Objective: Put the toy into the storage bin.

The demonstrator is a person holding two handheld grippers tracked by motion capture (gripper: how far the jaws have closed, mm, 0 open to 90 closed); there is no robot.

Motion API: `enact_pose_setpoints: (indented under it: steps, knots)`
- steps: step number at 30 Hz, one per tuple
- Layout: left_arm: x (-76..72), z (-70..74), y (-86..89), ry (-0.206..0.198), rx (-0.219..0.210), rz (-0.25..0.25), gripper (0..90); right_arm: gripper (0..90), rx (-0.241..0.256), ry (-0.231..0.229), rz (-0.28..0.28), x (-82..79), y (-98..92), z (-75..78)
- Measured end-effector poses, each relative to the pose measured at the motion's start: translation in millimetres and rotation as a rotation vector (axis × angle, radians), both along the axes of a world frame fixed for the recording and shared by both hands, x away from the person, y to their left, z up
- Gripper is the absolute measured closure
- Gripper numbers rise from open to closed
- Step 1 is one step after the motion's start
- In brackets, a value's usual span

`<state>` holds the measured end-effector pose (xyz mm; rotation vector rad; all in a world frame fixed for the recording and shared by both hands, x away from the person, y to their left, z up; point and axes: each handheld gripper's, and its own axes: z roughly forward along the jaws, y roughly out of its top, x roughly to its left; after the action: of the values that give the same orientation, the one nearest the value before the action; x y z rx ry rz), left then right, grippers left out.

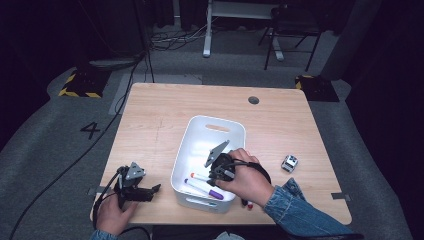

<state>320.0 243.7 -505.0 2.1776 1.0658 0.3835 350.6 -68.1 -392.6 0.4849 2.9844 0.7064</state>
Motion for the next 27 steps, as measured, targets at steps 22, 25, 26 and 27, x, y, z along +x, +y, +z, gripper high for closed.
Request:
enact_pose_setpoints:
  steps: [22, 25, 26, 27]
  knots:
    - [0.0, 0.0, -0.1, 0.000, -0.001, 0.001, 14.1, 54.5, 0.152, -0.061, -0.033, 8.1, -15.3, 23.9]
    - [-0.1, -0.2, -0.2, 0.003, -0.004, 0.003, 14.1, 54.5, 0.175, -0.083, -0.054, 10.0, -22.5, 33.3]
    - [-0.1, -0.2, -0.3, 0.003, -0.004, 0.003, 14.1, 54.4, 0.184, -0.091, -0.059, 10.9, -25.1, 36.0]
    - [-0.1, -0.2, -0.2, 0.003, -0.004, 0.003, 14.1, 54.4, 0.190, -0.096, -0.063, 11.7, -27.9, 38.8]
